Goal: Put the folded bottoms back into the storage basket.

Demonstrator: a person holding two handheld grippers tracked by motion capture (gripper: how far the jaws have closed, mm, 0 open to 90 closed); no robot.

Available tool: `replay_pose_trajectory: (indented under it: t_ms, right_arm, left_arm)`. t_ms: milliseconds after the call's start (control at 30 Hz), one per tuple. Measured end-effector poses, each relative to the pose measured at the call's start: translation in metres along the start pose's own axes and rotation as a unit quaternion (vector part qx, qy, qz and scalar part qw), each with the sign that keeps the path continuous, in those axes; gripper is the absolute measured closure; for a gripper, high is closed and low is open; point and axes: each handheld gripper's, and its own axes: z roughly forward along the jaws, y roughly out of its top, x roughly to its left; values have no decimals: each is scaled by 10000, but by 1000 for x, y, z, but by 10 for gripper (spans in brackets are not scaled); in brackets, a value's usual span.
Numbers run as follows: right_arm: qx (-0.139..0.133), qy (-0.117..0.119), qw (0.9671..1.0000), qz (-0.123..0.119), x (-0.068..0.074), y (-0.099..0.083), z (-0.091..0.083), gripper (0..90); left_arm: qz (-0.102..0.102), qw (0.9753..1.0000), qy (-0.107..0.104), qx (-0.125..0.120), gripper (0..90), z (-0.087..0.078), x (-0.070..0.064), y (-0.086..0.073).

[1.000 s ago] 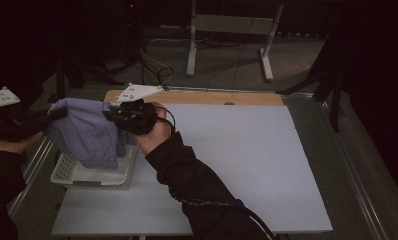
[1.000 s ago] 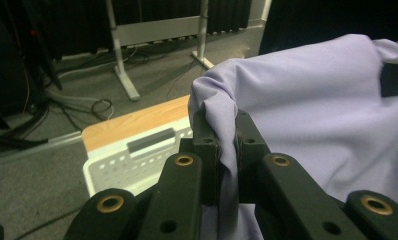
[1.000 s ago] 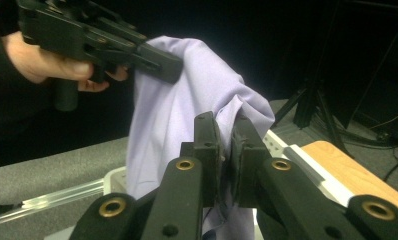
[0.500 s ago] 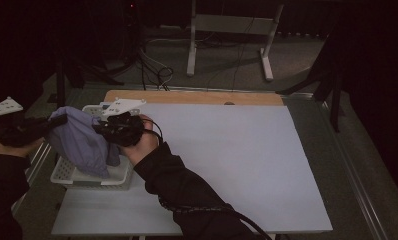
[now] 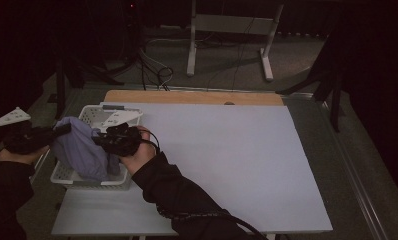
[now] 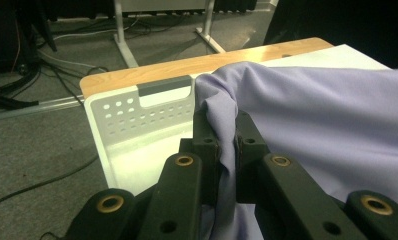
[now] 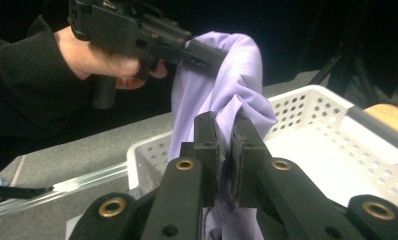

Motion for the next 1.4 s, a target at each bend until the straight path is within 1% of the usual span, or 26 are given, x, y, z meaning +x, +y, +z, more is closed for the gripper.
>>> replay_pose_trajectory:
  t_ms: [167,200,300,333,400,500,567,600,667,733,867,900,967,1000,1033,1133,1200,1233,1267,1333,1367,1400]
  right_arm:
    - [74,-11,10000,-16,1,-5,6,835]
    - [109,7,9999,39,1,-8,9,835]
    - [170,-12,9998,53,1,-12,12,835]
    - [209,-31,9997,81,-1,-16,15,835]
    - [223,-48,9997,89,-2,-18,16,835]
    - [257,-125,9995,152,-8,-24,18,834]
    - [269,-198,9992,233,-14,-26,18,834]
    - [269,-198,9992,233,-14,-26,18,834]
    - [269,-276,9987,321,-22,-29,18,833]
    - [264,-300,9984,401,-26,-30,18,833]
    - [293,-422,9978,418,-35,-33,20,832]
    - [305,-464,9976,419,-37,-34,20,832]
    - [270,-478,9972,503,-42,-34,20,831]
    - [269,-510,9971,489,-45,-35,20,830]
    - [282,-555,9970,466,-47,-35,21,830]
    - [318,-641,9963,484,-53,-36,23,829]
    - [325,-687,9958,504,-57,-37,25,829]
    - [331,-726,9956,491,-59,-37,26,829]
    - [331,-726,9956,491,-59,-37,26,829]
    - [364,-820,9949,469,-66,-35,30,828]
    - [364,-820,9949,469,-66,-35,30,828]
    - [375,-845,9946,462,-69,-34,34,828]
  left_arm:
    - [-84,9999,6,58,846,1,3,-6]
    - [-109,9999,22,101,846,2,4,-10]
    - [-147,9998,6,125,846,4,7,-14]
    - [-195,9997,-1,172,846,6,8,-19]
    - [-235,9996,-11,173,846,8,9,-21]
    - [-268,9995,-26,175,845,12,10,-24]
    - [-279,9994,-25,201,845,14,11,-24]
    - [-279,9994,-25,201,845,14,11,-24]
    - [-291,9994,-15,208,844,18,11,-22]
    - [-278,9994,-6,224,844,21,11,-20]
    - [-297,9992,13,267,843,29,12,-18]
    - [-268,9993,20,258,843,31,12,-18]
    - [-272,9993,35,259,841,35,13,-18]
    - [-245,9994,56,245,838,36,13,-18]
    - [-287,9992,49,256,838,38,14,-17]
    - [-241,9991,86,351,838,44,15,-16]
    - [-277,9988,147,389,838,47,15,-15]
    - [-255,9987,194,401,838,49,15,-13]
    - [-255,9987,194,401,838,49,15,-13]
    - [-201,9984,284,446,838,54,17,-12]
    - [-201,9984,284,446,838,54,17,-12]
    - [-267,9978,324,510,837,57,20,-11]
